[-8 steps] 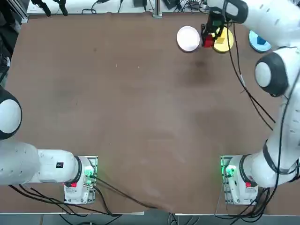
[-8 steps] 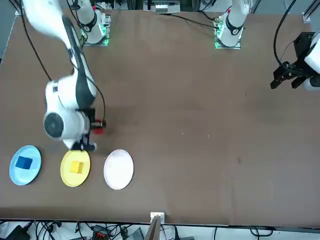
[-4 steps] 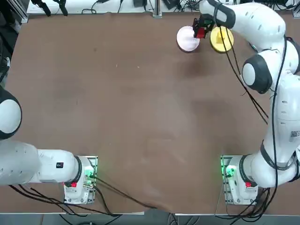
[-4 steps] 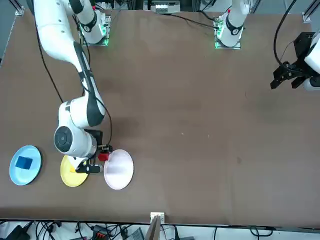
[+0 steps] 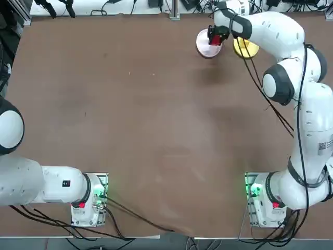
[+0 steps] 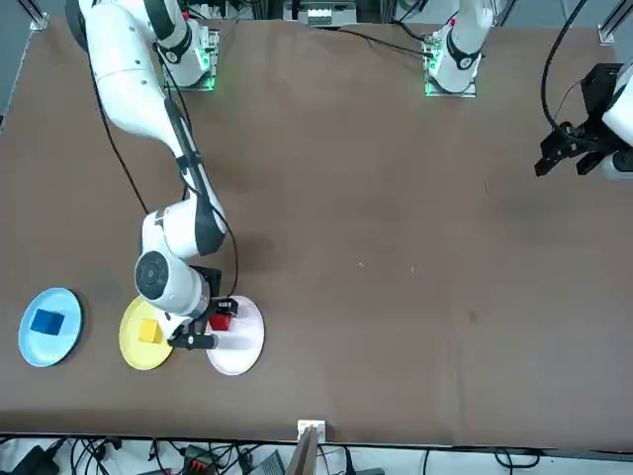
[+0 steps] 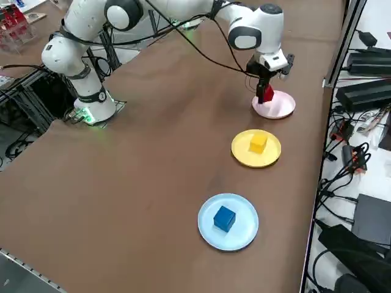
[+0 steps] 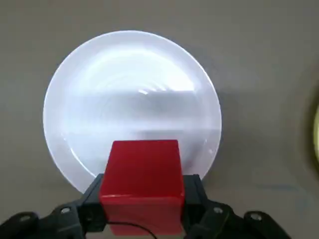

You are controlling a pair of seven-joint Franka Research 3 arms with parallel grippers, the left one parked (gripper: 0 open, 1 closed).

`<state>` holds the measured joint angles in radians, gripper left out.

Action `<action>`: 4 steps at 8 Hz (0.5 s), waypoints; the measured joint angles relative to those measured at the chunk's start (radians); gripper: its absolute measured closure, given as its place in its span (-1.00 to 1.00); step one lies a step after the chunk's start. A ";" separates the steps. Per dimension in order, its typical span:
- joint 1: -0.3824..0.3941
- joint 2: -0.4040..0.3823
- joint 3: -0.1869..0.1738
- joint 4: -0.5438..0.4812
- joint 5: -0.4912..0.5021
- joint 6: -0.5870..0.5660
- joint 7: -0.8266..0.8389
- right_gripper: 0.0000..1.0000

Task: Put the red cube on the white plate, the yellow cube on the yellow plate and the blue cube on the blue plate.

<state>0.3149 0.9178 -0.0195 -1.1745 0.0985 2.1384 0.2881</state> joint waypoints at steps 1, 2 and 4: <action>0.000 0.019 0.000 0.000 0.000 0.034 0.006 -0.40; -0.001 0.030 0.000 0.001 0.000 0.051 0.010 -0.40; 0.002 0.038 0.000 0.002 0.000 0.070 0.011 -0.40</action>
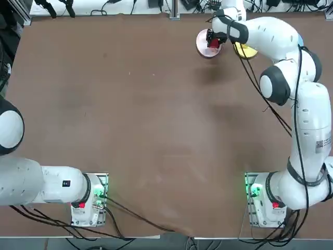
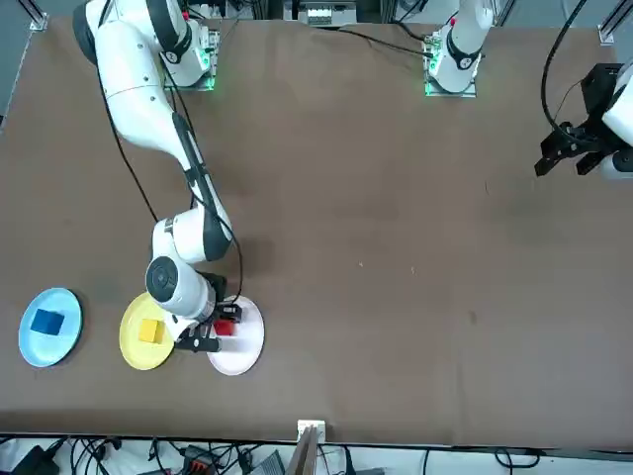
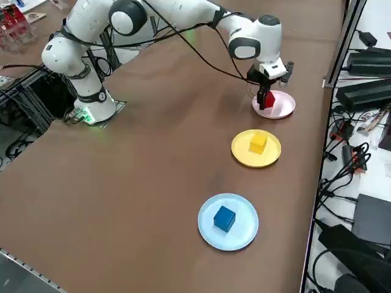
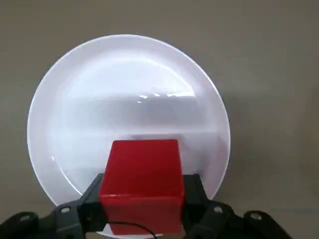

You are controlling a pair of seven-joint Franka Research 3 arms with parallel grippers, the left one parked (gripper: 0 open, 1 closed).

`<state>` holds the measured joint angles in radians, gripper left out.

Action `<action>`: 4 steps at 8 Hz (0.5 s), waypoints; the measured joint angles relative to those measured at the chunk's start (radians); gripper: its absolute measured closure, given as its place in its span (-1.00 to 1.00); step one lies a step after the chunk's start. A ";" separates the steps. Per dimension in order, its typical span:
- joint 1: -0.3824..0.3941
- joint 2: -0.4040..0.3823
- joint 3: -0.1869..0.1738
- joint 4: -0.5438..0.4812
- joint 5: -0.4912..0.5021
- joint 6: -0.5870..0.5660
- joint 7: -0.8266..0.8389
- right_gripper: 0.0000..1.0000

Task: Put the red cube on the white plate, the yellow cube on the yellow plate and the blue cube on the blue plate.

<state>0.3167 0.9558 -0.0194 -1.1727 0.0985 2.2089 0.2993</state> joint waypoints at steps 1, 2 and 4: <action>0.003 0.002 0.000 0.000 0.000 0.009 0.000 -0.40; 0.005 0.004 0.000 0.000 0.000 0.014 0.000 -0.44; 0.014 0.005 0.000 0.004 -0.006 0.018 0.000 -1.00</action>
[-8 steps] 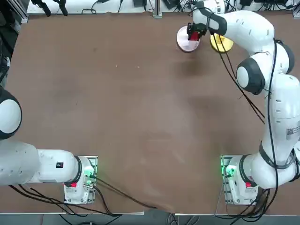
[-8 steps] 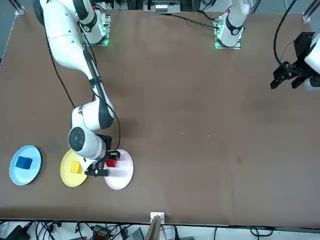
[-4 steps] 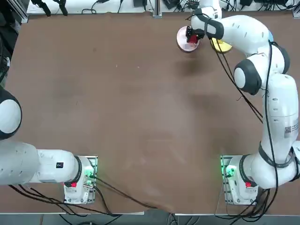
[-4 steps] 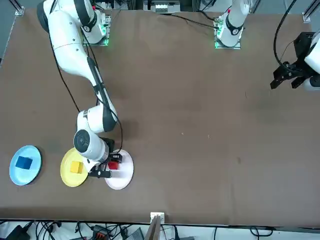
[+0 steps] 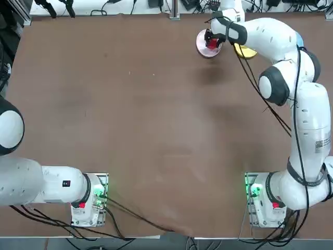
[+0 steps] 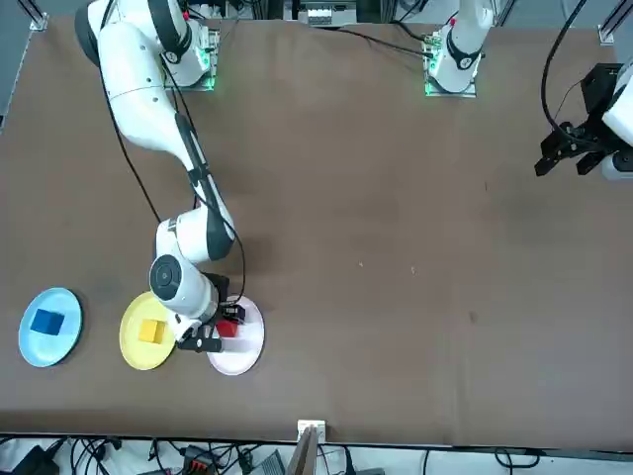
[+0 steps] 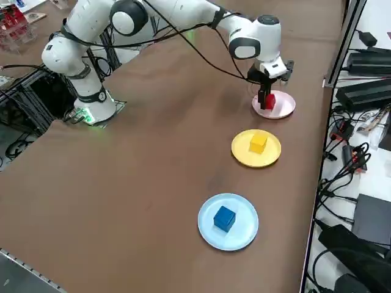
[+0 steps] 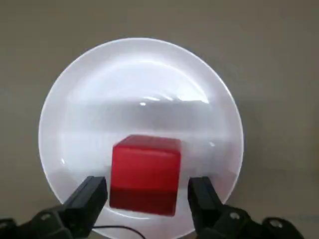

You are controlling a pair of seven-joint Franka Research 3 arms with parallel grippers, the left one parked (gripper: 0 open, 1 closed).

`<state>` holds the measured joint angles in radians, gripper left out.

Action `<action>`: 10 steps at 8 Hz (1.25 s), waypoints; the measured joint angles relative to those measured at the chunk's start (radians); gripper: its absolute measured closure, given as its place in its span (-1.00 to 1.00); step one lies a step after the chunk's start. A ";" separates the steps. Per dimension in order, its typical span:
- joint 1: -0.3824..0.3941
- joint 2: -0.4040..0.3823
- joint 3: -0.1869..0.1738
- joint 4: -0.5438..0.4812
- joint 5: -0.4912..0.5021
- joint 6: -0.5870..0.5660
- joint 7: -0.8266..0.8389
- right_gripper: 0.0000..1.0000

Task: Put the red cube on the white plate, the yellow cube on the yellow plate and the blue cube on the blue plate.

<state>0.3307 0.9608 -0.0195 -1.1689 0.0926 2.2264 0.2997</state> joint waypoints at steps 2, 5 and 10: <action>0.004 -0.001 -0.001 0.009 -0.001 -0.009 0.000 -1.00; -0.002 -0.042 -0.010 0.047 -0.001 -0.187 0.000 -1.00; -0.098 -0.340 -0.020 0.071 0.000 -0.701 -0.066 -1.00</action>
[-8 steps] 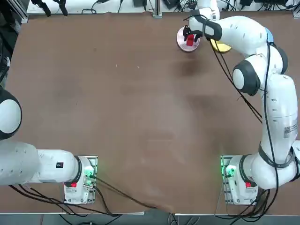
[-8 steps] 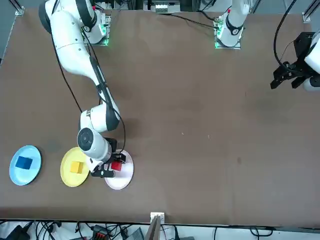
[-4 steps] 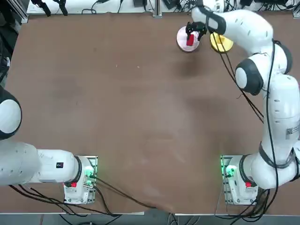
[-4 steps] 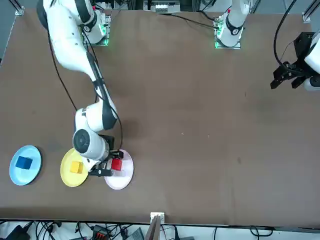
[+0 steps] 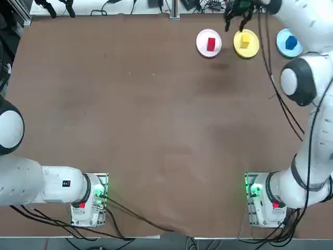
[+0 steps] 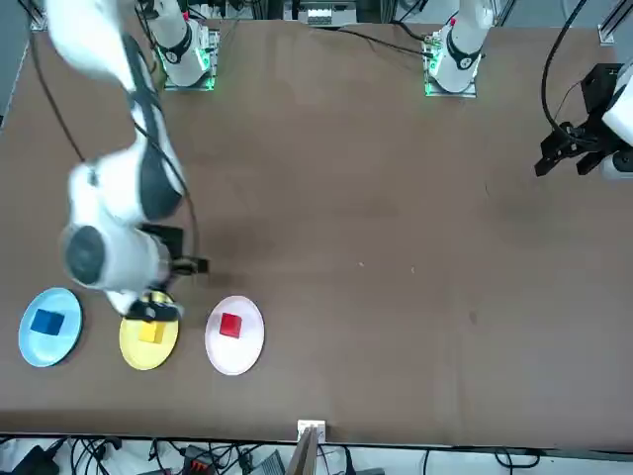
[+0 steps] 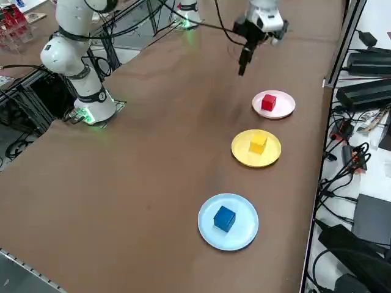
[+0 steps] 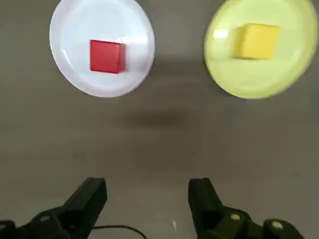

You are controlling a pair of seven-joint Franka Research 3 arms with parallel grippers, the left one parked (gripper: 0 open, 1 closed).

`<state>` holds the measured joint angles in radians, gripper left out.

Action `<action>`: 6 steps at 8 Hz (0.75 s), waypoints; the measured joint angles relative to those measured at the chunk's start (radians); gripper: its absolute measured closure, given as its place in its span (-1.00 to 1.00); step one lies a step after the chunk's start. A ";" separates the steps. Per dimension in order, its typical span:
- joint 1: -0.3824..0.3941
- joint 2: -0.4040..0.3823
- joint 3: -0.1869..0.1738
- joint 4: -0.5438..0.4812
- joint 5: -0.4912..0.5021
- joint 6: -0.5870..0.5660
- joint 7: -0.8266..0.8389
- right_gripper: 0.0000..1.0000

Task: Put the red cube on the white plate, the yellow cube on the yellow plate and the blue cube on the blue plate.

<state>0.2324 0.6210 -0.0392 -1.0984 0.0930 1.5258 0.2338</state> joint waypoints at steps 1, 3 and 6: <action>-0.045 -0.058 -0.002 -0.001 0.000 -0.065 -0.013 -1.00; -0.176 -0.168 -0.005 -0.014 0.001 -0.229 -0.113 -1.00; -0.352 -0.341 -0.006 -0.189 0.006 -0.231 -0.231 -1.00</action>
<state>-0.1192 0.2804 -0.0451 -1.2872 0.0990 1.2949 0.0029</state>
